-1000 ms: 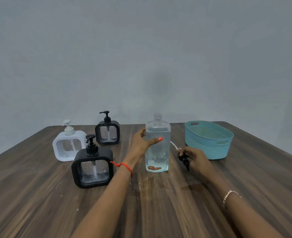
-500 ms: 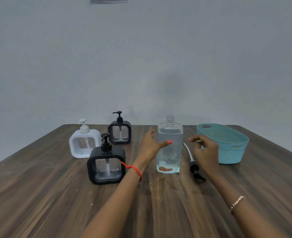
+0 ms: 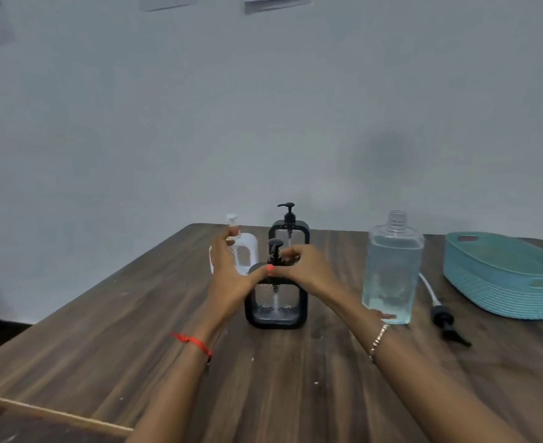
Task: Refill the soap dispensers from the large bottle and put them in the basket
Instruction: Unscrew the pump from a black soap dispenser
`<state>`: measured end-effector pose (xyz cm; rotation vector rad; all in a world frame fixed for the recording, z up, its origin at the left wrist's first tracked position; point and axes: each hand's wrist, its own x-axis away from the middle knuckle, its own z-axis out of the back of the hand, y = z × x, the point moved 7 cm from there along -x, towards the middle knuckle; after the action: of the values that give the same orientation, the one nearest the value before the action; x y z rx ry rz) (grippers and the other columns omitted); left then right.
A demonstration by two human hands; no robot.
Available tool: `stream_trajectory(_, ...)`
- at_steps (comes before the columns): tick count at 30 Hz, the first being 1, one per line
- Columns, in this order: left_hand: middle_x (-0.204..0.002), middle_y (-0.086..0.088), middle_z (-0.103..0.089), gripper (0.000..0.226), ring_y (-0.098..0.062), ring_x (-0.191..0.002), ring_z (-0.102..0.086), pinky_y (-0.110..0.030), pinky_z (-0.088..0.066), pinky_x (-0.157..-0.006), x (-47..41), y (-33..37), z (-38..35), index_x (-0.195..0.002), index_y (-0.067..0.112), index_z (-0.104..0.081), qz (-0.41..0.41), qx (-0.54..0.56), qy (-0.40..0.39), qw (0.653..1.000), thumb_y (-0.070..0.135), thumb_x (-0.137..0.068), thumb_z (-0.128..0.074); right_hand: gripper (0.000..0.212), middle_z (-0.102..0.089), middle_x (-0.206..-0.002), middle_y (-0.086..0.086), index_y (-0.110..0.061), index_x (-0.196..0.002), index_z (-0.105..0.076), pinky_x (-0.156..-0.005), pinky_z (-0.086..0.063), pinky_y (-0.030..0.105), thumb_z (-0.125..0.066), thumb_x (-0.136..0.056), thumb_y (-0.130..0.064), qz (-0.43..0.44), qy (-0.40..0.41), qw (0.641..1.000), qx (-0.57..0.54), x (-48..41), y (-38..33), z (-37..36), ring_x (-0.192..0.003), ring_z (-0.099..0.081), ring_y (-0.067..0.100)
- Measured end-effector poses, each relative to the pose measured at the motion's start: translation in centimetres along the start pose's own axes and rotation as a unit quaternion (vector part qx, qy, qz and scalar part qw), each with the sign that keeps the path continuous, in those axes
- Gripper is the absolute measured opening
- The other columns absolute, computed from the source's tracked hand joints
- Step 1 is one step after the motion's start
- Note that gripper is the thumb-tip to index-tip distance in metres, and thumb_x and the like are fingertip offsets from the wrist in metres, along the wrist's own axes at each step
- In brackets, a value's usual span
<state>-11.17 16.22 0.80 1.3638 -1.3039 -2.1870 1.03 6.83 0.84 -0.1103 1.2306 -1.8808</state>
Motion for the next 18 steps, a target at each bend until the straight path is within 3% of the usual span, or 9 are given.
stream_trajectory(2, -0.138, -0.001, -0.037, 0.09, -0.015, -0.125, -0.039, -0.034, -0.037, -0.105, -0.4, -2.9, -0.7, -0.138, 0.016, -0.028, 0.08, -0.024, -0.085, 0.993, 0.018, -0.067, -0.084, 0.025, -0.053, -0.054, -0.009, -0.019, -0.06, -0.06, -0.047, -0.033, 0.01, -0.082, -0.066, -0.031, 0.007, -0.009, 1.0, 0.026, -0.6, 0.1, -0.5, -0.049, -0.046, 0.0)
stream_trajectory(6, -0.118, 0.001, -0.057, 0.076, -0.009, -0.103, -0.057, -0.017, -0.047, -0.082, -0.3, -5.9, -3.3, -0.133, 0.013, -0.039, 0.166, 0.01, -0.206, 0.964, 0.017, -0.071, -0.081, 0.028, -0.052, -0.054, 0.0, -0.003, -0.064, -0.066, -0.045, -0.031, 0.012, -0.081, -0.068, -0.026, 0.016, -0.009, 0.999, 0.046, -1.1, -0.4, -0.4, -0.048, -0.043, 0.006)
stream_trajectory(10, -0.104, -0.008, -0.066, 0.044, -0.015, -0.092, -0.064, -0.015, -0.053, -0.075, -1.2, -5.8, -4.6, -0.111, 0.009, -0.057, 0.139, 0.052, -0.188, 0.971, 0.006, -0.072, -0.077, 0.04, -0.042, -0.045, -0.006, -0.015, -0.047, -0.048, -0.039, -0.03, 0.009, -0.08, -0.069, -0.021, 0.014, -0.005, 0.999, 0.052, -1.4, -0.7, 0.9, -0.038, -0.039, 0.002)
stream_trajectory(13, -0.088, 0.001, -0.068, 0.034, -0.008, -0.08, -0.065, -0.013, -0.051, -0.068, -2.2, -4.9, -5.2, -0.097, 0.015, -0.062, 0.117, 0.075, -0.195, 0.971, 0.005, -0.069, -0.079, 0.032, -0.043, -0.055, 0.001, -0.008, -0.057, -0.052, -0.045, -0.03, 0.016, -0.08, -0.069, -0.018, 0.01, -0.022, 0.999, 0.042, -1.8, -1.1, 2.3, -0.049, -0.037, 0.01)
stream_trajectory(16, -0.084, 0.007, -0.072, 0.033, -0.005, -0.079, -0.068, -0.013, -0.051, -0.067, -3.1, -4.0, -6.0, -0.095, 0.021, -0.066, 0.106, 0.102, -0.226, 0.963, 0.008, -0.068, -0.08, 0.03, -0.049, -0.055, 0.003, -0.008, -0.054, -0.054, -0.055, -0.036, 0.025, -0.08, -0.068, -0.017, 0.02, -0.038, 0.998, 0.04, -2.0, -1.7, 4.1, -0.051, -0.043, 0.013)
stream_trajectory(18, -0.083, 0.009, -0.074, 0.035, -0.004, -0.079, -0.068, -0.013, -0.051, -0.066, -3.7, -3.4, -6.3, -0.097, 0.022, -0.066, 0.106, 0.121, -0.235, 0.959, 0.006, -0.069, -0.078, 0.022, -0.06, -0.066, 0.019, 0.003, -0.069, -0.066, -0.065, -0.042, 0.032, -0.079, -0.069, -0.015, 0.038, -0.056, 0.998, 0.015, -2.0, -2.3, 5.0, -0.061, -0.053, 0.02)
